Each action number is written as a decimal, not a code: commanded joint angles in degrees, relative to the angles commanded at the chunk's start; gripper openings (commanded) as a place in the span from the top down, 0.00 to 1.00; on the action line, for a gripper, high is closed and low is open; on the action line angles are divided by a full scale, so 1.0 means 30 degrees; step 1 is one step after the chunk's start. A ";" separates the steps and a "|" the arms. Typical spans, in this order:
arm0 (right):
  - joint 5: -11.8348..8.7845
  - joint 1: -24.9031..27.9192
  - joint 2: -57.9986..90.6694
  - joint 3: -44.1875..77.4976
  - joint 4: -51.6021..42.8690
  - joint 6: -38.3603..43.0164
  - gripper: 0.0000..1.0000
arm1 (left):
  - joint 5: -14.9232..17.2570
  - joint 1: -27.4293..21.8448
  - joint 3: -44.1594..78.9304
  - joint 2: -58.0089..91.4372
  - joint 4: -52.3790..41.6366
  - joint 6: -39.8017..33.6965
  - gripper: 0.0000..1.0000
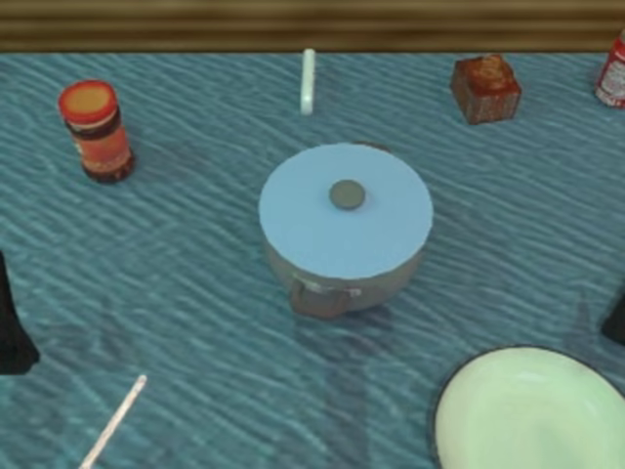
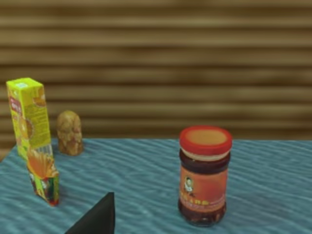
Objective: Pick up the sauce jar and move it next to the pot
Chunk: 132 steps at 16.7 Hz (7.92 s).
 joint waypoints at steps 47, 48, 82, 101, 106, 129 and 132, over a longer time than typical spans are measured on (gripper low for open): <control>0.0000 0.0000 0.0000 0.0000 0.0000 0.0000 0.00 | 0.2996 0.0128 5.5459 5.3186 -2.9530 1.4858 0.00; 0.0000 0.0000 0.0000 0.0000 0.0000 0.0000 0.00 | 0.2996 0.0128 5.5459 5.3186 -2.9530 1.4858 0.00; 0.0000 0.0000 0.0000 0.0000 0.0000 0.0000 0.00 | 0.2938 -0.0123 4.9668 5.2161 -2.4787 1.4607 1.00; 0.0000 0.0000 0.0000 0.0000 0.0000 0.0000 0.00 | 0.2802 0.0478 3.7154 4.0989 -2.3457 1.4706 1.00; 0.0000 0.0000 0.0000 0.0000 0.0000 0.0000 0.00 | 0.2798 0.0379 3.6961 4.0809 -2.3458 1.4740 1.00; 0.0000 0.0000 0.0000 0.0000 0.0000 0.0000 0.00 | -0.1552 -0.6225 2.8889 3.8041 -1.7292 -0.5845 1.00; 0.0000 0.0000 0.0000 0.0000 0.0000 0.0000 0.00 | -0.1529 -0.6119 2.8882 3.8157 -1.7264 -0.5785 1.00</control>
